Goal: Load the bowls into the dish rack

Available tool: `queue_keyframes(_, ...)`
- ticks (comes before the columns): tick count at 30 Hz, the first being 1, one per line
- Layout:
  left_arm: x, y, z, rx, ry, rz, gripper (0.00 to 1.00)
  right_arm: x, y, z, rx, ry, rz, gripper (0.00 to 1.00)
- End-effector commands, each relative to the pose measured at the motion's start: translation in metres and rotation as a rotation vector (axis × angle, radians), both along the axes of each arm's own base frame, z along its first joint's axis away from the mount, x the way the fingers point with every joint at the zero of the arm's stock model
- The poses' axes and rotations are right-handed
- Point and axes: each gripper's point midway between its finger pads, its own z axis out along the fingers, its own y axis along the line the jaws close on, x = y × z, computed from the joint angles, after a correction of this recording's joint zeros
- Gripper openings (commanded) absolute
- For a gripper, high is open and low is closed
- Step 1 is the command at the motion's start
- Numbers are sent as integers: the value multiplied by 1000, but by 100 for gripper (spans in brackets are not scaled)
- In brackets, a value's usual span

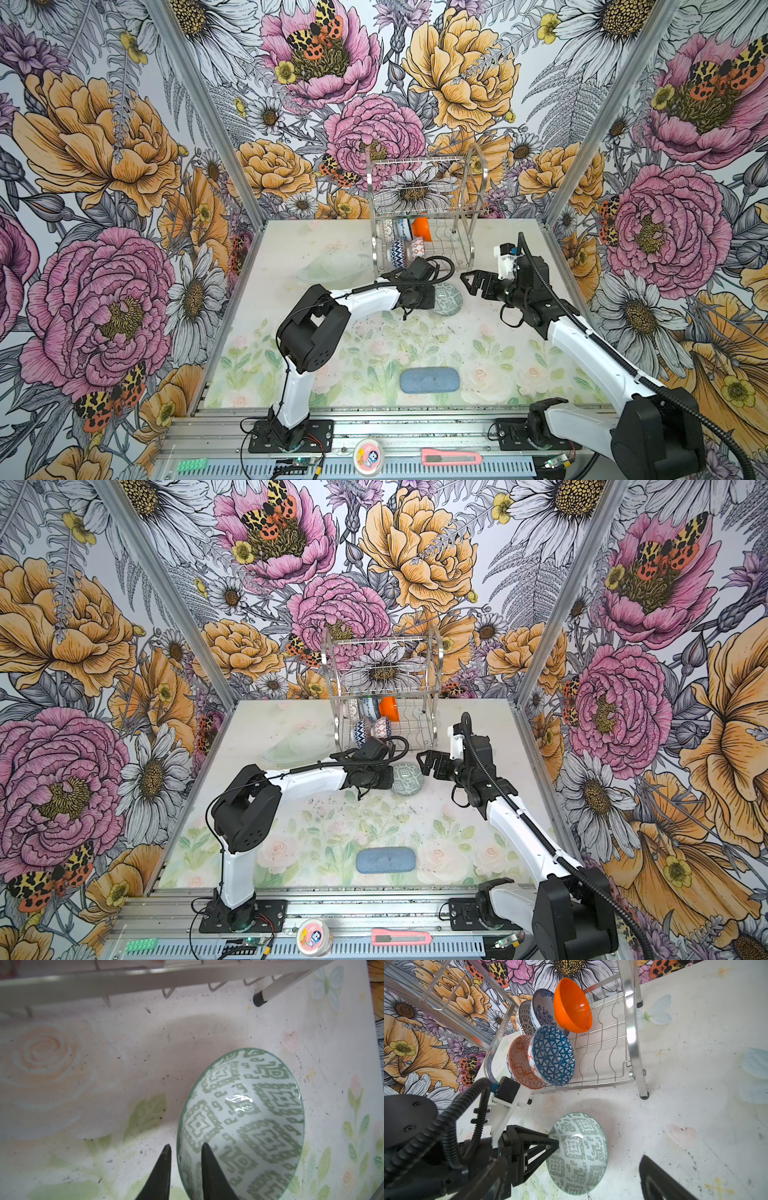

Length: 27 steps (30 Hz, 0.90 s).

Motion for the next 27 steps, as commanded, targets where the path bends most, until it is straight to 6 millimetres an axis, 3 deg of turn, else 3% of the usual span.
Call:
queue_keyframes(1,4,-6,37,-38,-65,-15,36,-2,-1,6,-36,-28,-2,99)
queue_keyframes(7,7,14,70,-59,-129,19,56,-6,6,8,-99,-37,25,100)
queue_keyframes(8,8,21,90,-80,-163,31,59,-7,7,8,-113,-39,26,100)
queue_keyframes(12,6,47,118,-99,-219,74,74,-8,16,5,-168,-41,47,99)
queue_keyframes(16,-1,75,138,-102,-276,114,97,-11,30,-5,-262,-33,85,100)
queue_keyframes(23,-19,120,144,-196,-307,177,99,-15,59,-28,-399,-13,166,97)
queue_keyframes(27,-29,135,133,-271,-276,207,99,-16,77,-43,-461,-2,214,92)
